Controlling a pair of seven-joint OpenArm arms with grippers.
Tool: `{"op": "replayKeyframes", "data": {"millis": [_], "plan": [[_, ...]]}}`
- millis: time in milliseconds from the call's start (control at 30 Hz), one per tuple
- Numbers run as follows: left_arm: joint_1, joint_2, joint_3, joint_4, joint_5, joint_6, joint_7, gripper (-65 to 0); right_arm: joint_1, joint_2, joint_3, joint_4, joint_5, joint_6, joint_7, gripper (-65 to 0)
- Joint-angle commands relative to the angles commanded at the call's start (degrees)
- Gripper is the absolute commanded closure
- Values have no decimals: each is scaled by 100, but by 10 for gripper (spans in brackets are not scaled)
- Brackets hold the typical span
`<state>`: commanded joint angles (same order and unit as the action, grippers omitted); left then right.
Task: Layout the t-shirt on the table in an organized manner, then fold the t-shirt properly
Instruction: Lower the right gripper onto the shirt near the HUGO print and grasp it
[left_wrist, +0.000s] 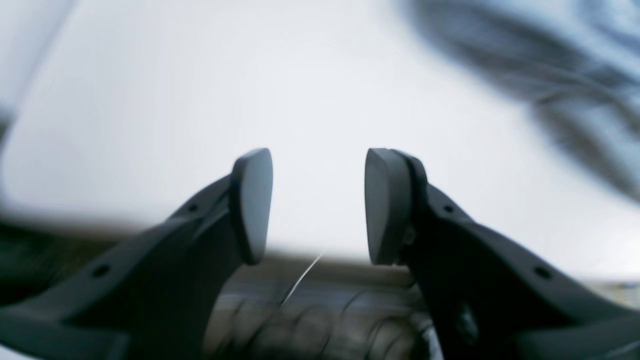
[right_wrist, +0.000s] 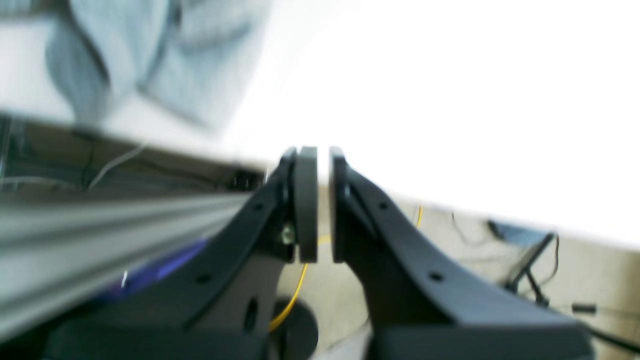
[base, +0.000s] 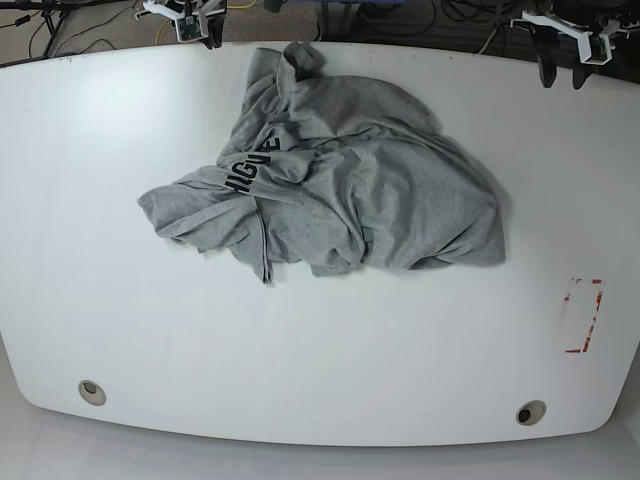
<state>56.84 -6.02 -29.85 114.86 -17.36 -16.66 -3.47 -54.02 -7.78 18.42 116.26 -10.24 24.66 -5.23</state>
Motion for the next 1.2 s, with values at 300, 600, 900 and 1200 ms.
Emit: {"op": "replayKeyframes", "data": {"millis": [300, 600, 900, 1200], "plan": [[-870, 0, 18, 0, 9, 0, 615, -275, 1134, 0, -9, -9, 0, 0, -545, -127], [-1670, 0, 9, 0, 0, 0, 1503, -275, 2382, 0, 0, -9, -18, 440, -1521, -296], [-2207, 0, 9, 9, 0, 0, 2198, -379, 3516, 26, 18, -35, -26, 519, -2699, -300], [-2365, 9, 9, 9, -18, 0, 2365, -465, 3824, 0, 0, -62, 18, 519, -3534, -300]]}}
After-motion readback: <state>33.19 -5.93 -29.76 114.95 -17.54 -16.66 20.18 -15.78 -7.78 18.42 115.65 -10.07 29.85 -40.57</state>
